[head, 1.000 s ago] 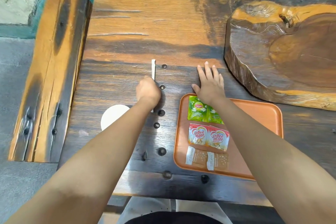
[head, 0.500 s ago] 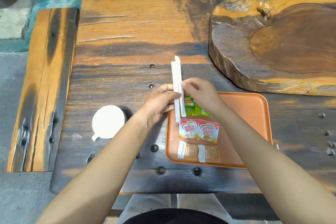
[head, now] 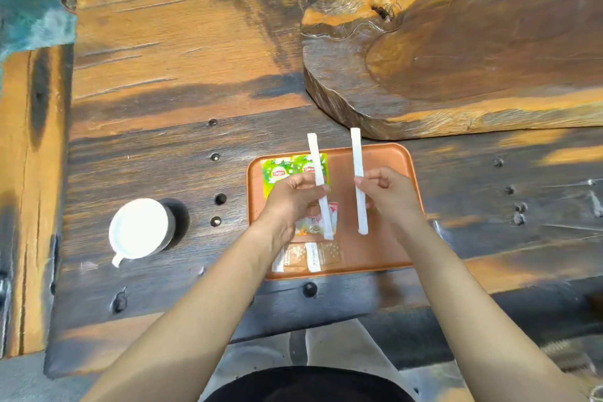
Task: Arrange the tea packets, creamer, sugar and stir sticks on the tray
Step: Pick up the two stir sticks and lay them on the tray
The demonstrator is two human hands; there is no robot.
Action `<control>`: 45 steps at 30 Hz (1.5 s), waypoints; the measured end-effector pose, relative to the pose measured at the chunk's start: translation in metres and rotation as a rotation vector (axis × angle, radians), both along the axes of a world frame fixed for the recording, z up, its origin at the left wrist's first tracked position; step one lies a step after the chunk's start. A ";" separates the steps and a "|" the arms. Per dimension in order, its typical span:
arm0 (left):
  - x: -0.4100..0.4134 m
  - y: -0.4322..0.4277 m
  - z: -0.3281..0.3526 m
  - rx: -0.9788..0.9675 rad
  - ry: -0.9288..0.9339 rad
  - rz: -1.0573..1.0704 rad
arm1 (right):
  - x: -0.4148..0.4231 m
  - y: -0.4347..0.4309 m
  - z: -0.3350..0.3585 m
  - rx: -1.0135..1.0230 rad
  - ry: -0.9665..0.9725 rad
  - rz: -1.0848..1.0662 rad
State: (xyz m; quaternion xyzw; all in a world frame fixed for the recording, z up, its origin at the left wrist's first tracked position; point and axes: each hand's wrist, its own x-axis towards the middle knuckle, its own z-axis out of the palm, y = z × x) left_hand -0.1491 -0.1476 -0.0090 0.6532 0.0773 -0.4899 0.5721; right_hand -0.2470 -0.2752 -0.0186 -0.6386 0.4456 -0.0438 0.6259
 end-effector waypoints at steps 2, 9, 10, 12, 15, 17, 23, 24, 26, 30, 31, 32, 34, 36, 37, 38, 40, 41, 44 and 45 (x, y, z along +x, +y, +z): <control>-0.013 -0.008 -0.005 0.054 0.032 -0.040 | -0.023 -0.007 -0.010 -0.038 0.104 -0.037; -0.053 -0.044 -0.027 0.223 -0.182 -0.221 | -0.052 -0.014 -0.030 -0.264 0.358 0.046; -0.056 -0.048 -0.028 0.265 -0.237 -0.258 | -0.050 -0.014 -0.030 -0.295 0.377 0.059; -0.061 -0.054 -0.032 0.343 -0.360 -0.322 | -0.047 -0.011 -0.029 -0.371 0.420 0.093; -0.066 -0.058 -0.032 0.433 -0.514 -0.381 | -0.047 -0.008 -0.033 -0.522 0.470 0.156; -0.068 -0.058 -0.031 0.454 -0.580 -0.405 | -0.051 -0.005 -0.035 -0.621 0.480 0.198; -0.073 -0.052 -0.030 0.467 -0.773 -0.493 | -0.066 0.004 -0.038 -0.763 0.393 0.277; -0.074 -0.050 -0.030 0.477 -0.813 -0.524 | -0.068 0.004 -0.039 -0.773 0.369 0.291; -0.077 -0.047 -0.031 0.483 -0.854 -0.562 | -0.070 0.005 -0.043 -0.772 0.332 0.322; -0.083 -0.043 -0.034 0.445 -0.842 -0.605 | -0.069 0.003 -0.047 -0.739 0.295 0.327; -0.084 -0.042 -0.034 0.434 -0.835 -0.605 | -0.069 0.003 -0.047 -0.735 0.287 0.320; -0.084 -0.042 -0.035 0.427 -0.828 -0.600 | -0.069 0.003 -0.048 -0.732 0.283 0.312; -0.084 -0.043 -0.035 0.415 -0.823 -0.587 | -0.069 0.002 -0.049 -0.727 0.288 0.299; -0.084 -0.045 -0.034 0.409 -0.823 -0.577 | -0.067 0.004 -0.050 -0.728 0.300 0.303; -0.084 -0.045 -0.033 0.408 -0.823 -0.570 | -0.067 0.004 -0.050 -0.733 0.302 0.304; -0.084 -0.046 -0.032 0.408 -0.820 -0.561 | -0.066 0.005 -0.050 -0.739 0.302 0.304; -0.084 -0.048 -0.032 0.406 -0.813 -0.537 | -0.065 0.006 -0.051 -0.747 0.300 0.297; -0.083 -0.049 -0.032 0.404 -0.809 -0.523 | -0.065 0.005 -0.051 -0.749 0.302 0.297; -0.083 -0.052 -0.033 0.405 -0.795 -0.496 | -0.064 0.003 -0.053 -0.755 0.324 0.326; -0.084 -0.052 -0.033 0.410 -0.794 -0.493 | -0.064 0.002 -0.053 -0.755 0.328 0.336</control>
